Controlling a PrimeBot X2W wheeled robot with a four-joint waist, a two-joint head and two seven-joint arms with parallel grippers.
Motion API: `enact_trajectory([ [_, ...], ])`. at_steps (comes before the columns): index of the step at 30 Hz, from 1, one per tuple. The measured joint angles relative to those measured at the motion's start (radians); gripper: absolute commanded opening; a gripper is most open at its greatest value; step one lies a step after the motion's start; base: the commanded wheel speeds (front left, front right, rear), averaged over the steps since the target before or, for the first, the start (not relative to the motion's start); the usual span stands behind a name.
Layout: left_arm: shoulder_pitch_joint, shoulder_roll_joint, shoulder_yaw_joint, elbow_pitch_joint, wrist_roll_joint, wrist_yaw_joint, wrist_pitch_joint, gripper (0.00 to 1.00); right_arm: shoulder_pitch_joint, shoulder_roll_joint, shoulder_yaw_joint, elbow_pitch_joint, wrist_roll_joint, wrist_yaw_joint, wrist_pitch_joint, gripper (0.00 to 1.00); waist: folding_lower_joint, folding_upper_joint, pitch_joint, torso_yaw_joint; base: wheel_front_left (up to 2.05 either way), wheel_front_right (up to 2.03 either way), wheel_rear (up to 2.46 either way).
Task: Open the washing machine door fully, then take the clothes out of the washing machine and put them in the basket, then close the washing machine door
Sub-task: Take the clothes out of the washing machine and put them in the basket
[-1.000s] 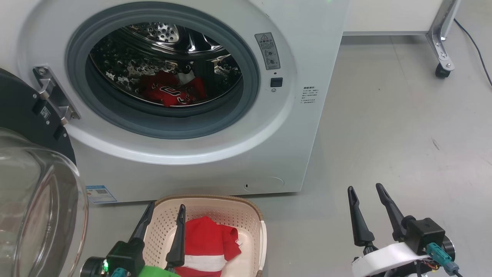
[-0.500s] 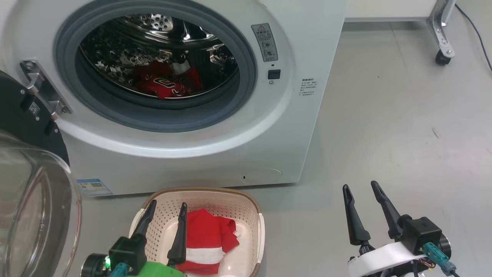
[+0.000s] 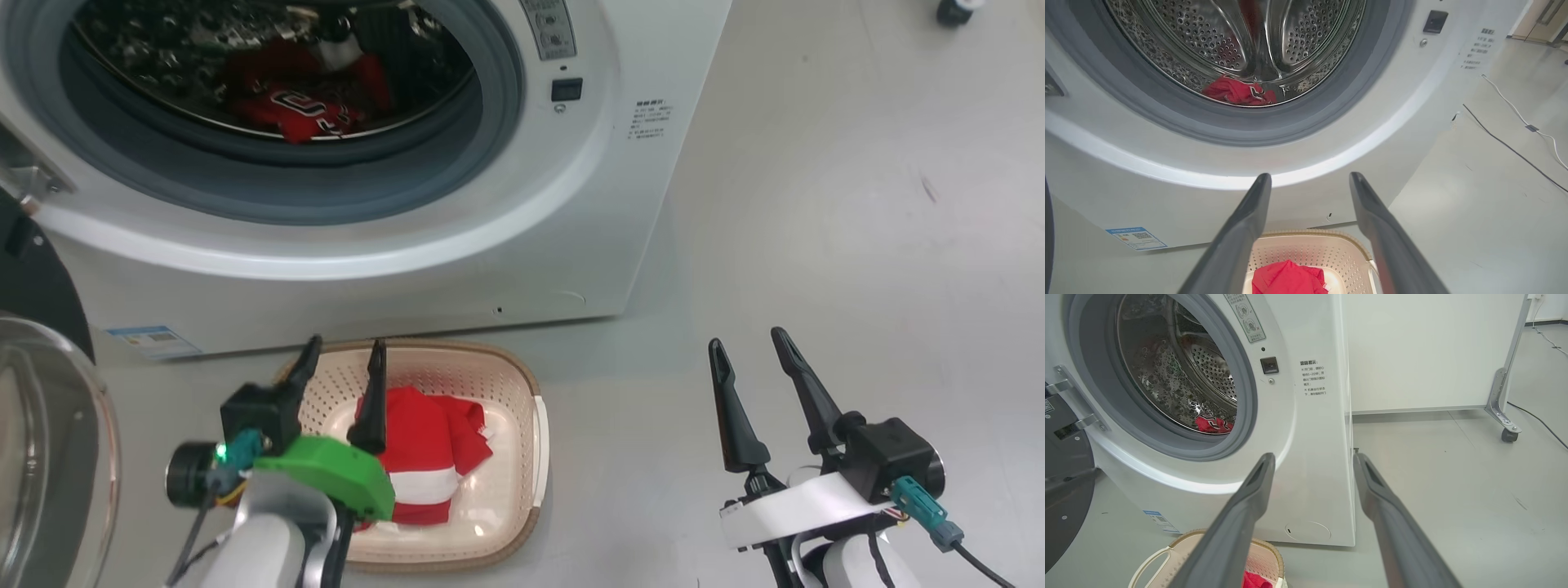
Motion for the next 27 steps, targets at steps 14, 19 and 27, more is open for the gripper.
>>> enact_trajectory([
  [14, -0.373, 0.018, 0.075, 0.145, -0.045, -0.001, 0.191, 1.00, -0.131, -0.002, 0.061, -0.037, 0.036, 0.009, 0.000, 1.00, 0.0000, 0.0000, 0.201, -0.072, 0.00, 0.00, 0.00],
  [19, -0.519, 0.080, 0.093, 0.154, -0.044, -0.016, 0.282, 1.00, -0.180, -0.003, 0.061, -0.050, 0.066, 0.009, 0.000, 1.00, 0.0000, 0.0000, 0.270, -0.104, 0.00, 0.00, 0.00],
  [27, -0.683, 0.156, 0.105, 0.195, -0.043, -0.036, 0.414, 1.00, -0.256, -0.004, 0.067, -0.056, 0.102, 0.009, 0.000, 1.00, 0.0001, 0.0000, 0.361, -0.151, 0.00, 0.00, 0.00],
])
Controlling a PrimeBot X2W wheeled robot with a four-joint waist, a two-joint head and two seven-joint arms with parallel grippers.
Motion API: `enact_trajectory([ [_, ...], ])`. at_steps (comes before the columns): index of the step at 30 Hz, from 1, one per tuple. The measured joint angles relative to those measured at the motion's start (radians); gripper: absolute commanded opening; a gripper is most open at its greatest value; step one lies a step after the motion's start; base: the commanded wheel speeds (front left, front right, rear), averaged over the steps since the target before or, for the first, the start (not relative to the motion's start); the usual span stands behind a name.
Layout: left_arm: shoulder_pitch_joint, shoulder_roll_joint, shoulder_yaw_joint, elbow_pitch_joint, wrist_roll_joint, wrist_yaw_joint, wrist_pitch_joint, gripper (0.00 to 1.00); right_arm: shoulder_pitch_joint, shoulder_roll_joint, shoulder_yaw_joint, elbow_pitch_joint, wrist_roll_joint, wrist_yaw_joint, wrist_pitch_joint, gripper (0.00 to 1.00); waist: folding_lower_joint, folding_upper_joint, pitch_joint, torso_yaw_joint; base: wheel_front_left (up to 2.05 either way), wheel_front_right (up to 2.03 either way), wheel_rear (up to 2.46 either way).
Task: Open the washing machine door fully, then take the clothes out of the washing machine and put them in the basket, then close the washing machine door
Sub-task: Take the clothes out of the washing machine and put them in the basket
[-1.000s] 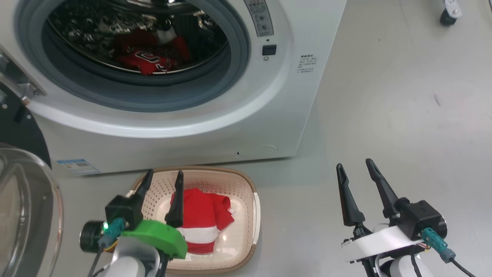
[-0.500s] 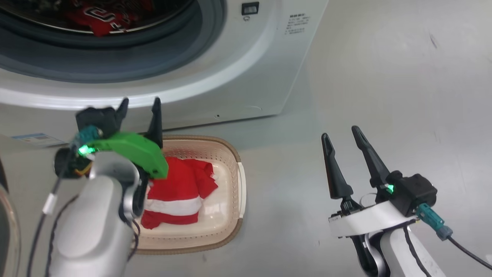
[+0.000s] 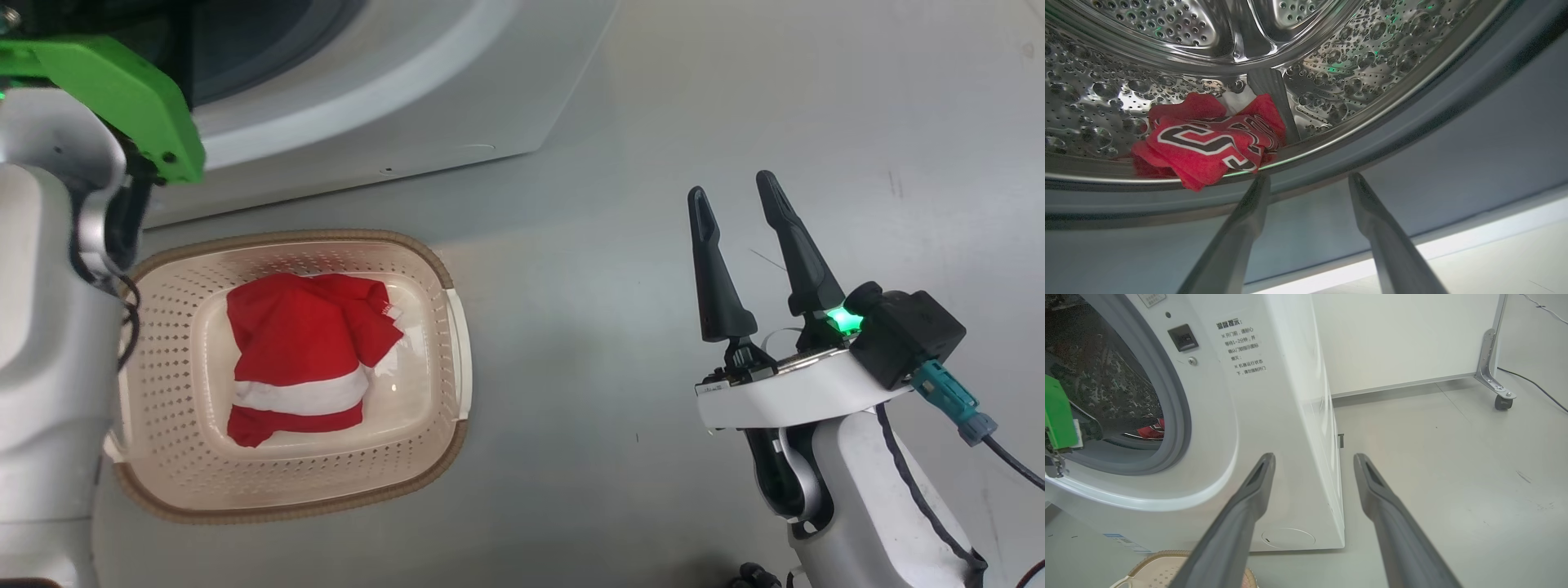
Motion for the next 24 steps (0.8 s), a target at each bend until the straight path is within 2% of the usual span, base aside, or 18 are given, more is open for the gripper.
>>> enact_trajectory([
  [6, -0.112, 0.090, 0.027, 0.024, 0.013, -0.013, 0.054, 1.00, -0.035, -0.001, 0.028, 0.002, 0.042, 0.000, 0.000, 1.00, 0.0000, 0.0000, 0.050, -0.051, 0.00, 0.00, 0.00],
  [16, -0.242, 0.188, 0.004, 0.071, 0.074, -0.044, 0.170, 1.00, -0.058, 0.000, 0.064, 0.007, 0.083, 0.000, 0.000, 1.00, 0.0000, 0.0000, 0.099, -0.121, 0.00, 0.00, 0.00],
  [24, -0.288, 0.230, 0.000, 0.142, 0.081, -0.067, 0.281, 1.00, -0.067, 0.000, 0.079, 0.018, 0.095, 0.000, 0.000, 1.00, 0.0000, 0.0000, 0.120, -0.153, 0.00, 0.00, 0.00],
])
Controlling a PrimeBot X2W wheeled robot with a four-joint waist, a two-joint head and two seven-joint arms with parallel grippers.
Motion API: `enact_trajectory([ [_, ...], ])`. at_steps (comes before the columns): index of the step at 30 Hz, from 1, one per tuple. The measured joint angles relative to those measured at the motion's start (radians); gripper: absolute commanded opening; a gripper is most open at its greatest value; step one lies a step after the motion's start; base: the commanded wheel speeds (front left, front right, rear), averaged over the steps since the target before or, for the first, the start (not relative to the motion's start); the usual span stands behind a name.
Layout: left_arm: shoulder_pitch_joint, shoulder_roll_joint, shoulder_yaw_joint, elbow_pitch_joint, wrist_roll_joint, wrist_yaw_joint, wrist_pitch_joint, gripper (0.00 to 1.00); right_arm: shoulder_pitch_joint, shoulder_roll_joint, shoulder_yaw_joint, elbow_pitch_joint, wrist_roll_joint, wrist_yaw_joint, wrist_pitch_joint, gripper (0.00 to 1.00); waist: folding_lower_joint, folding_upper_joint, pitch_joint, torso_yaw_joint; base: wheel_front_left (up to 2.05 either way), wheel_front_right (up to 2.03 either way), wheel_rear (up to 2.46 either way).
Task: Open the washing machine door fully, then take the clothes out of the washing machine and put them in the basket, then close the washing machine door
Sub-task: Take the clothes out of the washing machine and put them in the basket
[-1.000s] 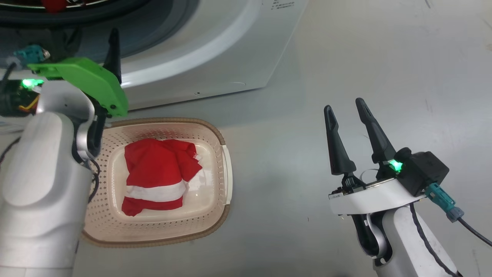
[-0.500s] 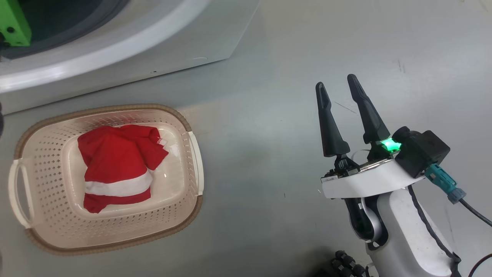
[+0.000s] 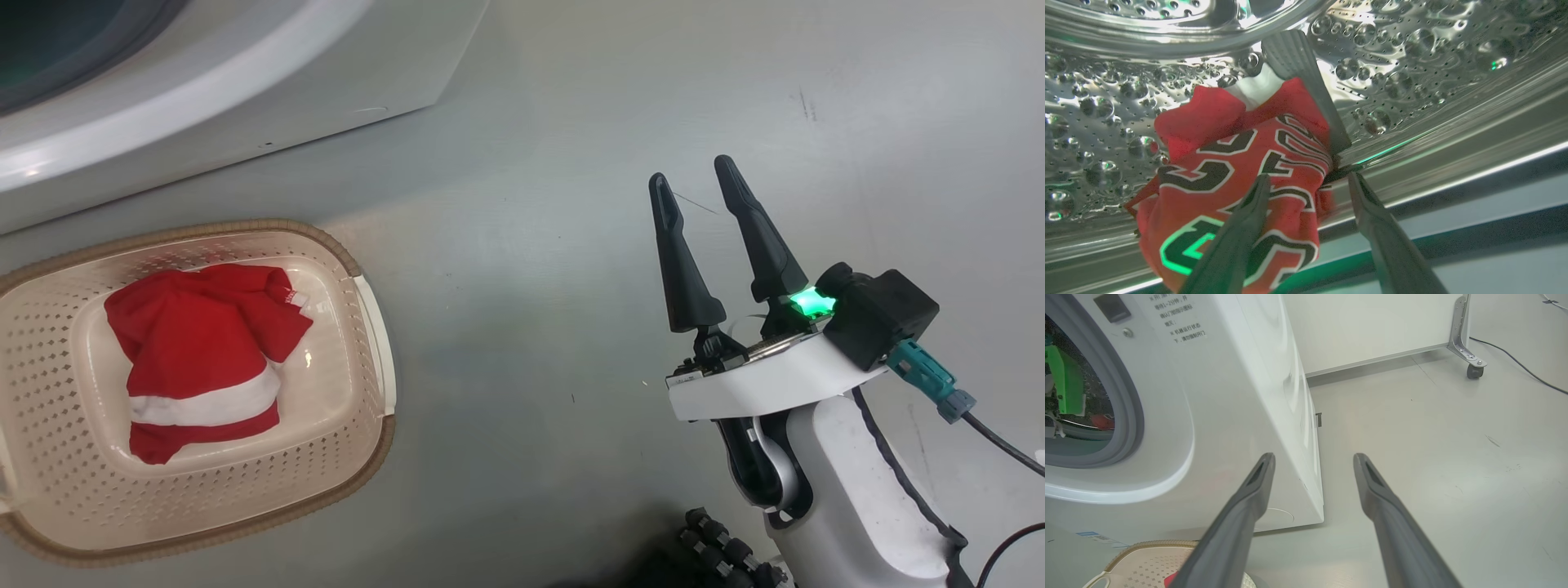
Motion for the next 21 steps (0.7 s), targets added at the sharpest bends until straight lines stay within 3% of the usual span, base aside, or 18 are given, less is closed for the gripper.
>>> enact_trajectory([
  [13, -0.055, 0.031, 0.017, 0.067, -0.018, 0.000, 0.157, 1.00, -0.016, 0.000, 0.003, 0.005, 0.009, -0.002, 0.000, 1.00, 0.0000, 0.0000, 0.008, -0.008, 0.00, 0.00, 0.00],
  [15, -0.062, 0.032, 0.018, 0.072, -0.018, 0.002, 0.179, 0.94, -0.017, 0.000, 0.003, 0.006, 0.009, -0.002, 0.000, 1.00, 0.0000, 0.0000, 0.010, -0.008, 0.00, 0.00, 0.00],
  [16, -0.063, 0.032, 0.018, 0.072, -0.018, 0.003, 0.185, 0.49, -0.017, 0.000, 0.003, 0.006, 0.009, -0.002, 0.000, 1.00, 0.0000, 0.0000, 0.010, -0.008, 0.00, 0.00, 0.00],
  [17, -0.066, 0.032, 0.017, 0.074, -0.018, 0.003, 0.191, 0.20, -0.017, 0.000, 0.003, 0.007, 0.009, -0.002, 0.000, 1.00, 0.0000, 0.0000, 0.011, -0.008, 0.00, 0.00, 0.00],
  [18, -0.068, 0.032, 0.017, 0.076, -0.018, 0.003, 0.199, 0.00, -0.018, 0.000, 0.004, 0.008, 0.009, -0.002, 0.000, 1.00, 0.0000, 0.0000, 0.011, -0.008, 0.00, 0.00, 0.00],
  [21, -0.073, 0.032, 0.017, 0.077, -0.022, 0.003, 0.209, 0.00, -0.020, 0.000, 0.004, 0.009, 0.009, -0.002, 0.000, 1.00, 0.0000, 0.0000, 0.012, -0.007, 0.00, 0.00, 0.00],
])
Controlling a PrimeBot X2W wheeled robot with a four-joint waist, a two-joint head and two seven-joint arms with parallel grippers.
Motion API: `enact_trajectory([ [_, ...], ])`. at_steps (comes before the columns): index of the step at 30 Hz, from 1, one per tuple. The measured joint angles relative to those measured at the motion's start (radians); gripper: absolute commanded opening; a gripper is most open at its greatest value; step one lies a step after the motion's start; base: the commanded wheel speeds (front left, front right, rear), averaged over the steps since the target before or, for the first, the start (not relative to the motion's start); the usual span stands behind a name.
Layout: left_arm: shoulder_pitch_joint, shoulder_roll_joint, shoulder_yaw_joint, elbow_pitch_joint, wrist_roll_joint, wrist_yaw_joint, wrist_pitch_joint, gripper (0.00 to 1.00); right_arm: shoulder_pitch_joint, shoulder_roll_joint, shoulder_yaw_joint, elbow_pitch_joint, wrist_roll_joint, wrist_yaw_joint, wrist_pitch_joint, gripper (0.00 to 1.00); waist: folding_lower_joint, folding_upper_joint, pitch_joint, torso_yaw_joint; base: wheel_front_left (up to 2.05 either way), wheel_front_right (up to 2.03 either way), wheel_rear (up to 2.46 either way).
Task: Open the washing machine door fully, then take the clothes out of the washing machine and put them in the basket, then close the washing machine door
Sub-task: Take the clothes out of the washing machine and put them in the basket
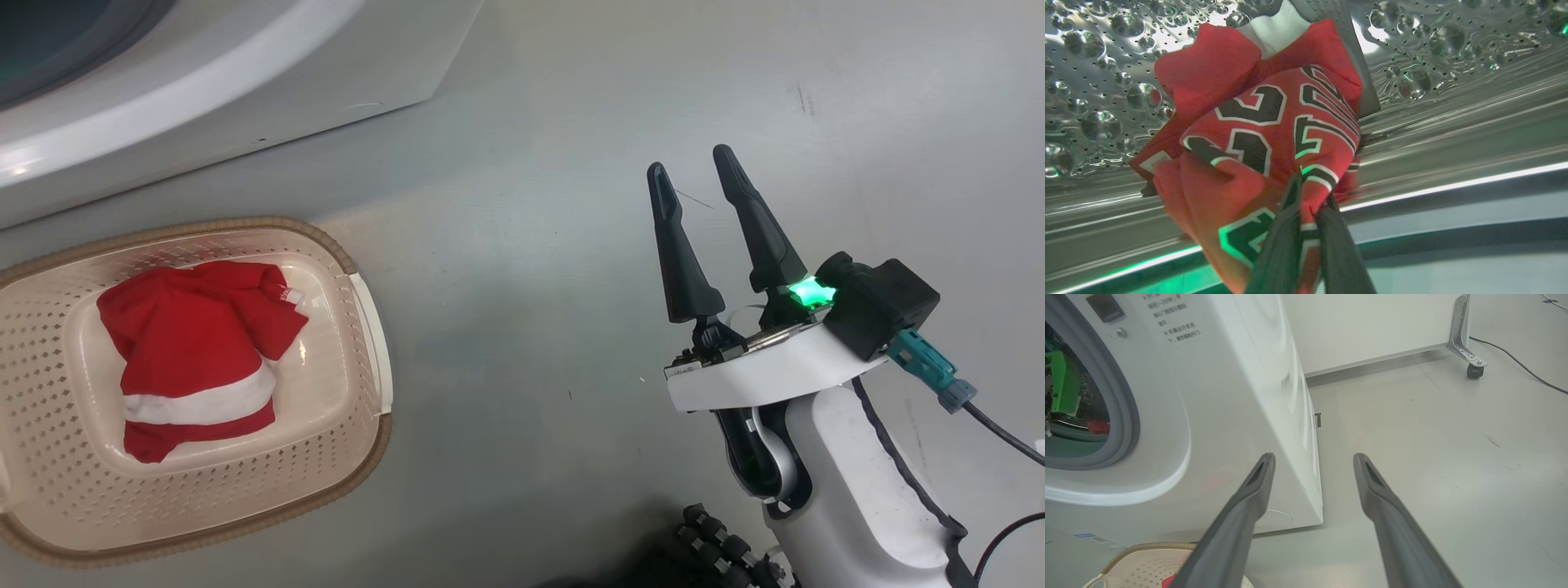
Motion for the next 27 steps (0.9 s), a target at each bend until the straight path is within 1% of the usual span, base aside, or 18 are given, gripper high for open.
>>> enact_trajectory([
  [5, -0.004, 0.000, -0.009, -0.005, -0.001, -0.002, 0.000, 0.00, -0.012, 0.000, -0.001, 0.001, 0.000, 0.000, 0.000, 1.00, 0.0000, 0.0000, 0.000, 0.003, 0.00, 0.00, 0.00],
  [9, -0.004, 0.000, -0.017, -0.017, -0.001, -0.014, -0.006, 0.00, -0.014, 0.000, -0.002, 0.002, -0.001, 0.000, 0.000, 1.00, 0.0000, 0.0000, 0.000, 0.008, 0.00, 0.00, 0.00],
  [16, -0.003, -0.024, -0.031, -0.037, -0.001, -0.031, -0.062, 0.00, -0.014, 0.000, -0.024, 0.008, -0.014, -0.001, 0.000, 1.00, -0.0001, 0.0000, -0.007, 0.032, 0.00, 0.00, 0.00],
  [20, 0.003, -0.047, -0.032, -0.048, -0.009, -0.034, -0.102, 0.00, -0.014, 0.000, -0.030, 0.016, -0.028, -0.001, 0.000, 1.00, -0.0001, 0.0000, -0.016, 0.049, 0.00, 0.00, 0.00],
  [27, 0.055, -0.074, -0.032, -0.058, -0.022, -0.049, -0.176, 0.00, -0.014, 0.000, -0.045, 0.027, -0.057, 0.000, 0.000, 1.00, -0.0001, 0.0000, -0.038, 0.082, 0.00, 0.00, 0.00],
])
